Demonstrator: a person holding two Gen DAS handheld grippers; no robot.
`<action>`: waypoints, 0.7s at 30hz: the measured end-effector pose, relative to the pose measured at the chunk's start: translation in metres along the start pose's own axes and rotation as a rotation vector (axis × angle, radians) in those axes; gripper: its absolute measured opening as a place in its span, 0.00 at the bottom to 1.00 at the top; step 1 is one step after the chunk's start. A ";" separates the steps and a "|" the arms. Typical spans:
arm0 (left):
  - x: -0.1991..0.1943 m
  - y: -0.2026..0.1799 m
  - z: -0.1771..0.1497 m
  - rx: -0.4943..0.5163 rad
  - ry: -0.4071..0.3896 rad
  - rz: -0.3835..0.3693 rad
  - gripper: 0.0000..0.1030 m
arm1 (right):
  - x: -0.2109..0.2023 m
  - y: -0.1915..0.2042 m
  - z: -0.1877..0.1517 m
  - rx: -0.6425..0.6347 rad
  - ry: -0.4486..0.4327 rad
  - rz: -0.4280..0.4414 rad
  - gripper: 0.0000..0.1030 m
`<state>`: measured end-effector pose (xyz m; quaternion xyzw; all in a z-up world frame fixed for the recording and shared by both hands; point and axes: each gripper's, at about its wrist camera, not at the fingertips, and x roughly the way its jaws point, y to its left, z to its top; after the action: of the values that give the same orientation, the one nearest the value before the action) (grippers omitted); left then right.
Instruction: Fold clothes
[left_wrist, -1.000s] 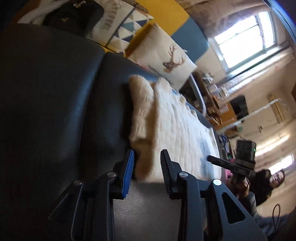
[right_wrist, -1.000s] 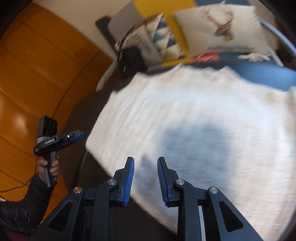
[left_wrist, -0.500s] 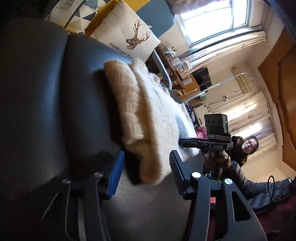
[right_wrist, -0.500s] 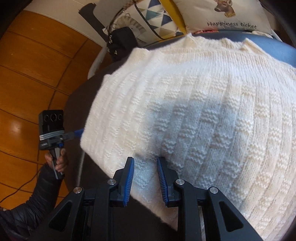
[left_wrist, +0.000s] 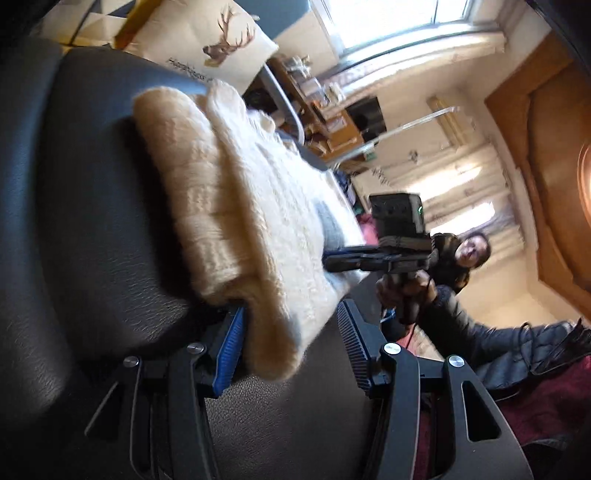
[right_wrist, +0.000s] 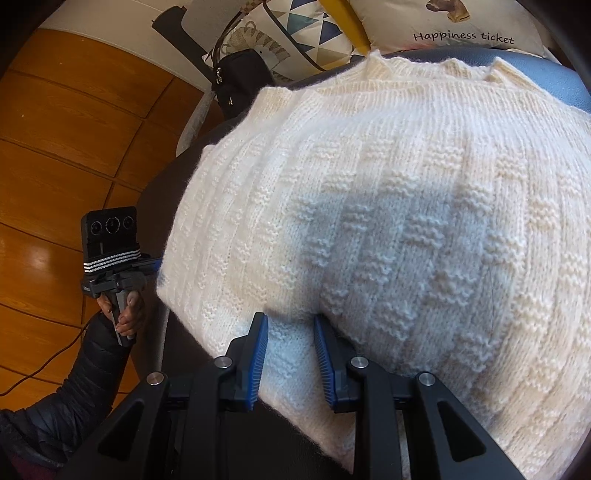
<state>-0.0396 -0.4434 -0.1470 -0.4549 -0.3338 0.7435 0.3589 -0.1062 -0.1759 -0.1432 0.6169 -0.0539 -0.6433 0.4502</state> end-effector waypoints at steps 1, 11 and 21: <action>0.003 -0.003 0.000 0.010 0.014 0.004 0.51 | 0.000 0.000 0.000 0.000 -0.001 0.001 0.25; -0.021 -0.044 -0.015 0.213 0.001 0.237 0.34 | -0.005 0.000 -0.004 -0.045 -0.010 -0.002 0.25; -0.014 -0.019 0.006 0.158 0.047 0.161 0.34 | -0.007 -0.004 -0.006 -0.041 -0.017 0.017 0.25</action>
<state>-0.0358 -0.4466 -0.1228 -0.4680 -0.2280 0.7830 0.3405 -0.1046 -0.1667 -0.1419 0.6014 -0.0496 -0.6459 0.4677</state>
